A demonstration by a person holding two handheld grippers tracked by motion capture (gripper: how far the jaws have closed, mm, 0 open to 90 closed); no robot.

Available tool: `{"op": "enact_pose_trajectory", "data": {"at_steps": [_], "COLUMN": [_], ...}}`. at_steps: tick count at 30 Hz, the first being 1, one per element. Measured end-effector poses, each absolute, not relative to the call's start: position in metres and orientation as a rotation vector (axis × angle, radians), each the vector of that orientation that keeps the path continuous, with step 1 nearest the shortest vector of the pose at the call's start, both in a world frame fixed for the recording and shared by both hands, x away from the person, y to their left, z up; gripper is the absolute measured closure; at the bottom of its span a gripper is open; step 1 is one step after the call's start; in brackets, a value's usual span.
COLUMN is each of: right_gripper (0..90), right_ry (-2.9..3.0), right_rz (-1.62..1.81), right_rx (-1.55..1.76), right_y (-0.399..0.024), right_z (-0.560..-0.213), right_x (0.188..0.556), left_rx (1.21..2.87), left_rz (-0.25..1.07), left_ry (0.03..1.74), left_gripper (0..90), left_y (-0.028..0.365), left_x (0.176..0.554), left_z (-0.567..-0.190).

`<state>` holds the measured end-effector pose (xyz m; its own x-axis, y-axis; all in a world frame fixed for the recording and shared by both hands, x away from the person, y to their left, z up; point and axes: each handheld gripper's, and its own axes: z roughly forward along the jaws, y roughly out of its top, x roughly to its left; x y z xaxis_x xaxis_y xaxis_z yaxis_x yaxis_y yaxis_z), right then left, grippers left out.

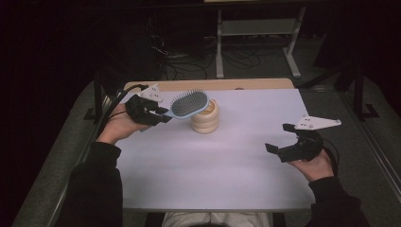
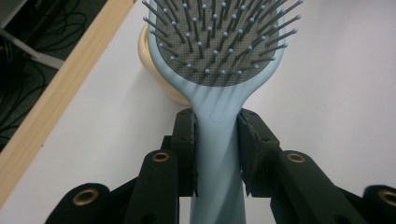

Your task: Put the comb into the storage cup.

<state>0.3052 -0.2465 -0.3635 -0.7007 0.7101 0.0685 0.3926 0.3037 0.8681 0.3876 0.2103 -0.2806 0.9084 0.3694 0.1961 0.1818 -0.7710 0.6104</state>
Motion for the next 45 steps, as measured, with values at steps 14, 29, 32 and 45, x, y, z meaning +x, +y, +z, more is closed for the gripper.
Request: {"op": "enact_pose_trajectory", "data": {"at_steps": [14,29,32,45], "right_gripper": [0.0,0.0,0.0,0.0], "right_ry": [2.281,2.347,2.346,2.378], "right_rz": [1.384,1.4,1.438,1.437], "right_rx": [0.925,0.831,0.831,0.808], "right_y": [-0.227,-0.186,-0.18,-0.152], "right_z": [-0.32,-0.293,-0.289,-0.277], "right_x": [0.33,0.354,0.36,0.378], "left_rx": [2.409,2.353,2.347,2.348], "left_rz": [0.45,0.497,0.505,0.546], "left_ry": [0.407,0.393,0.386,0.326], "left_gripper": [70.0,70.0,70.0,70.0], "left_y": [0.207,0.196,0.192,0.171], "left_x": [0.387,0.385,0.386,0.384], "left_z": [-0.276,-0.275,-0.275,-0.286]}}
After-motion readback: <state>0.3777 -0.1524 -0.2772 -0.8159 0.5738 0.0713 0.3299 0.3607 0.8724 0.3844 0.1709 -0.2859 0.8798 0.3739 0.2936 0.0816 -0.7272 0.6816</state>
